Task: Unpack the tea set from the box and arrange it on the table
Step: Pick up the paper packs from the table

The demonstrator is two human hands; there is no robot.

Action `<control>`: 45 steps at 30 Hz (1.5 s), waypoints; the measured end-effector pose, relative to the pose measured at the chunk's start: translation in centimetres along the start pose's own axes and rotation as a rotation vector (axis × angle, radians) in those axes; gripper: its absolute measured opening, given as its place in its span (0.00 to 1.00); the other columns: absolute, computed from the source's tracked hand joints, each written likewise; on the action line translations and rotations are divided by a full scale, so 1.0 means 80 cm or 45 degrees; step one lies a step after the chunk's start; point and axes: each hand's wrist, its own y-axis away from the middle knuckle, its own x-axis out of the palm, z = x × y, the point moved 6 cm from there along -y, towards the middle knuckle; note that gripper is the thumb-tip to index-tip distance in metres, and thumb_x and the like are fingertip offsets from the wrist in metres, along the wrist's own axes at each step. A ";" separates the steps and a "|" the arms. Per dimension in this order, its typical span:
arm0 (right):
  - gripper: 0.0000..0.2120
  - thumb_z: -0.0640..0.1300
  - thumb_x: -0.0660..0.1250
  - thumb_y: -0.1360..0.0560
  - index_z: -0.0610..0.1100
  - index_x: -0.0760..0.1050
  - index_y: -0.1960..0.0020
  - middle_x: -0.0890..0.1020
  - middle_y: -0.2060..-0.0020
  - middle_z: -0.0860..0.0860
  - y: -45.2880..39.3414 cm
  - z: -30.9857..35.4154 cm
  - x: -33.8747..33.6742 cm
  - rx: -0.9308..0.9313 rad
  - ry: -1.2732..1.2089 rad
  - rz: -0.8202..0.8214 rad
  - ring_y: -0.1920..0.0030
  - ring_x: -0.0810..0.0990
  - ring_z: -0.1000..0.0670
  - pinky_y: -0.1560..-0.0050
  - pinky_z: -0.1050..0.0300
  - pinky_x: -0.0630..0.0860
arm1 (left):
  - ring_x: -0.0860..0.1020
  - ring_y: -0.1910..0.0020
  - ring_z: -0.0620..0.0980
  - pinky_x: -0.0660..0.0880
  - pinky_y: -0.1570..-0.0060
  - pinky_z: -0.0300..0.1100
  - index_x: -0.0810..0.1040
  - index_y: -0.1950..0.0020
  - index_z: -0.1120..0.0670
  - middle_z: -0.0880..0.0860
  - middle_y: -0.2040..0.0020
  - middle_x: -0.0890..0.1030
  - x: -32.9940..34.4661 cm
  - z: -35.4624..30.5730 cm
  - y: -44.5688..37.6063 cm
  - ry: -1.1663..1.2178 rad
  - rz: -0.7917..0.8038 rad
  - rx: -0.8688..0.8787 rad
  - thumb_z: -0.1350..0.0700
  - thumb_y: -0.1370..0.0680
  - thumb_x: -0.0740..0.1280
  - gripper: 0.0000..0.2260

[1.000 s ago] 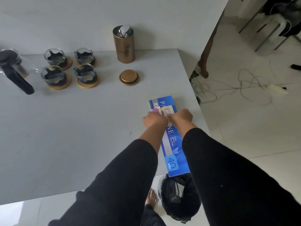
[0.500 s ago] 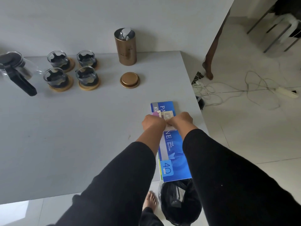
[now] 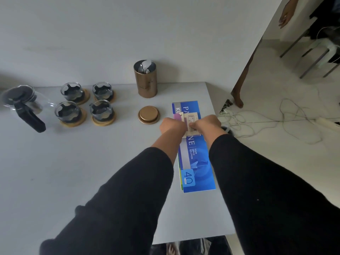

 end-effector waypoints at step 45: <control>0.15 0.49 0.69 0.27 0.39 0.79 0.46 0.82 0.48 0.45 -0.252 0.135 0.105 -0.084 0.004 -0.017 0.49 0.81 0.46 0.57 0.59 0.74 | 0.75 0.39 0.56 0.75 0.39 0.47 0.72 0.35 0.61 0.58 0.38 0.76 0.012 -0.102 -0.278 -0.108 -0.252 0.013 0.55 0.22 0.65 0.17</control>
